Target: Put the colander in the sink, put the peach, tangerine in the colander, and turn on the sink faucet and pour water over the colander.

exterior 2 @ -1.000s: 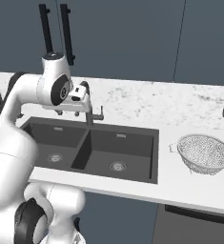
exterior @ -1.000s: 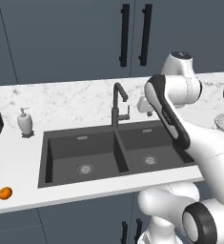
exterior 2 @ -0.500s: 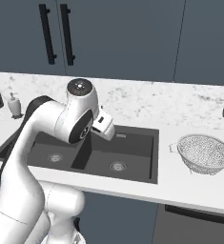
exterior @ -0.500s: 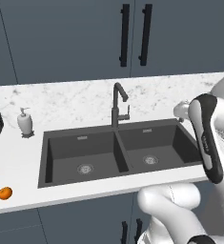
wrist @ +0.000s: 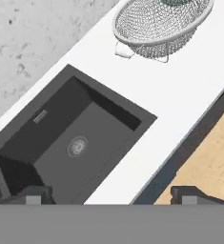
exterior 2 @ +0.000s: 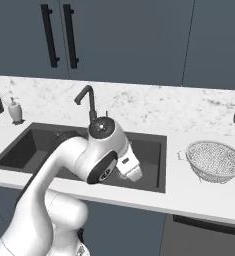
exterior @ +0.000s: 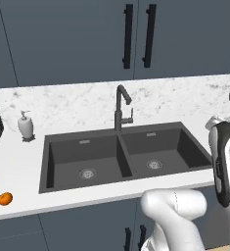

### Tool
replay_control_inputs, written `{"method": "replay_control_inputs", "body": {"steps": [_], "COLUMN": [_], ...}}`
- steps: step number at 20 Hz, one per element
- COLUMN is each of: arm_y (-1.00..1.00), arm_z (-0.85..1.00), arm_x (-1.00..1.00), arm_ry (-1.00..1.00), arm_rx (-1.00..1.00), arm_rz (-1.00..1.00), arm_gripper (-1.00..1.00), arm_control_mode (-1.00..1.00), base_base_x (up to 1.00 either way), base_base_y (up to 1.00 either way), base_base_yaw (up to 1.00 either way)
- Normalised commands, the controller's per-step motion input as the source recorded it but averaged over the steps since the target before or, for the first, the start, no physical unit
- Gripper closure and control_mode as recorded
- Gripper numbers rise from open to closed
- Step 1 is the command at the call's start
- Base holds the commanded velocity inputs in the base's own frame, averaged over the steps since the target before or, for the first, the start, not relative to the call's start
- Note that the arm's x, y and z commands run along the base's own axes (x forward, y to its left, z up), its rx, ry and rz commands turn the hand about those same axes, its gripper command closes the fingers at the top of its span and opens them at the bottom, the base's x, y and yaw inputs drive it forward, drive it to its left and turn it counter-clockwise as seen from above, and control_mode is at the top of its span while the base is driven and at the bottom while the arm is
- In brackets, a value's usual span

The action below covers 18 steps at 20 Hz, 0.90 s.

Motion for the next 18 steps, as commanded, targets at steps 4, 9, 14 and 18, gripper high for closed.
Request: {"method": "replay_control_inputs", "body": {"steps": [4, 9, 14, 18], "arm_y": [-0.97, -0.9, -0.86, -0.61], "arm_z": [-0.38, -0.26, -0.14, 0.0], "arm_x": [0.0, 0.03, 0.15, 0.39], "arm_ry": [0.02, 0.0, 0.0, 0.0], "arm_rx": [0.12, 0.13, 0.16, 0.15], "arm_rz": [-0.46, -0.31, -0.15, -0.04], "arm_gripper": [-1.0, -1.0, -1.0, -1.0], "arm_control_mode": [-1.0, -1.0, -1.0, -1.0], "base_base_x": [0.0, 0.0, 0.0, 0.0], "base_base_y": [0.0, 0.0, 0.0, 0.0], "base_base_yaw": [0.0, 0.0, 0.0, 0.0]}}
